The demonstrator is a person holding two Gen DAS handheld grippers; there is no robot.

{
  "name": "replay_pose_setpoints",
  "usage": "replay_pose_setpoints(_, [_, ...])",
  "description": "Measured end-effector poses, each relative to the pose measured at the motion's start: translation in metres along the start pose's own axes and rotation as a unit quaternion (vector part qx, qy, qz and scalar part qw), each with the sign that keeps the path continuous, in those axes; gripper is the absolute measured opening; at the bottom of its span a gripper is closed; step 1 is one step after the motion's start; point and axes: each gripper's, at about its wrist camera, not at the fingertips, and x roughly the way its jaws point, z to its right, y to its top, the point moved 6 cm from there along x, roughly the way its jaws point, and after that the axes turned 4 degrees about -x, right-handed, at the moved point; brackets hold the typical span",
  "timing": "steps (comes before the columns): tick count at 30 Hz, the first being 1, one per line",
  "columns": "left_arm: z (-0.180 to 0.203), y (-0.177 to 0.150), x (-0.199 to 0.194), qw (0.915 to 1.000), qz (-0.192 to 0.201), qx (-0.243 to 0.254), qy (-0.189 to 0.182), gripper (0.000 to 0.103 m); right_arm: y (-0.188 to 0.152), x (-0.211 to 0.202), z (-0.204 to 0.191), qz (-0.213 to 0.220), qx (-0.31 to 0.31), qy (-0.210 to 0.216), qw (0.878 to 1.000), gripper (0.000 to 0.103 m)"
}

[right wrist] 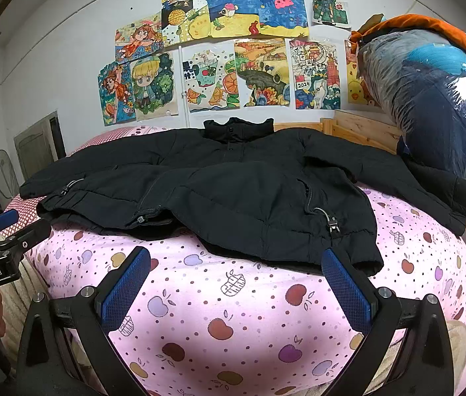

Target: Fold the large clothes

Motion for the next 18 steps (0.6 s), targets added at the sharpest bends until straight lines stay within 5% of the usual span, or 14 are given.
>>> replay_pose_setpoints(18, [0.0013, 0.0047, -0.0031, 1.0000, 0.001, 0.001, 0.001, 0.103, 0.0007, -0.0025, 0.0029, -0.001, 0.001, 0.001, 1.000, 0.102])
